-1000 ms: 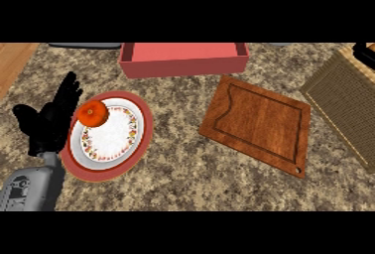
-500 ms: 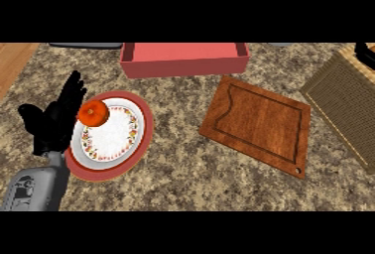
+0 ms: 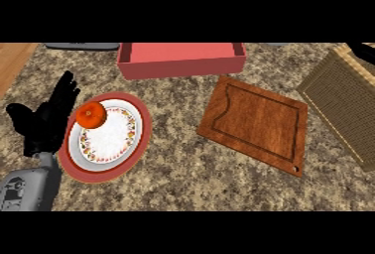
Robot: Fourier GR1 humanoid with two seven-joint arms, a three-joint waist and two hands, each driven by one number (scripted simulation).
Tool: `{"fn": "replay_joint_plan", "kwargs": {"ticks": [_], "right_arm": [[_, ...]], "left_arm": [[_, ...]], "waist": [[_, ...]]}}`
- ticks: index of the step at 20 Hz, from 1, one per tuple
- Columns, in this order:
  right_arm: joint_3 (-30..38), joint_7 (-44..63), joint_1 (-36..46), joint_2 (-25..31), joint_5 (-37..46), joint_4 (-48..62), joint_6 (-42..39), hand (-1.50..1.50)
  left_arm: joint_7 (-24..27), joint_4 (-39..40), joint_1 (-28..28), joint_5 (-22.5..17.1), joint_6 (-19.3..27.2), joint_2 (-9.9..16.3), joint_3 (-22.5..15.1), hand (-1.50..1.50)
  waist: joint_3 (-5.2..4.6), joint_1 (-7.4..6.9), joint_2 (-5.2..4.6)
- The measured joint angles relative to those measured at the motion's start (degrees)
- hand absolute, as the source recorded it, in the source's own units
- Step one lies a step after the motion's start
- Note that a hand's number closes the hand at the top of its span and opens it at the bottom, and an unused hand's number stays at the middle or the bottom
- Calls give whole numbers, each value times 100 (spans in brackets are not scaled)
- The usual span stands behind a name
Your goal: Pick the croissant from the cutting board and place it in the basket
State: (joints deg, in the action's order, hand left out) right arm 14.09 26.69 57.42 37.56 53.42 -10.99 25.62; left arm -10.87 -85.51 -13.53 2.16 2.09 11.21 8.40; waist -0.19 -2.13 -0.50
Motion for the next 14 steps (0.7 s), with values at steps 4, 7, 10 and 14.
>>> {"fn": "replay_joint_plan", "kwargs": {"ticks": [4,7,10,14], "right_arm": [[377,-36,41,-5,-376,-283,529,-150],[667,-94,-24,141,-699,-496,633,-150],[951,-168,-214,195,-1047,-777,769,-150],[1362,-435,-731,206,-1613,-1294,845,-150]], "left_arm": [[16,54,-1,17,24,6,26,0],[54,55,103,25,19,24,53,0],[122,153,122,32,60,24,112,0],[120,120,188,-23,35,75,200,0]], "waist": [[12,50,7],[16,118,28],[17,199,49],[15,299,86]]}}
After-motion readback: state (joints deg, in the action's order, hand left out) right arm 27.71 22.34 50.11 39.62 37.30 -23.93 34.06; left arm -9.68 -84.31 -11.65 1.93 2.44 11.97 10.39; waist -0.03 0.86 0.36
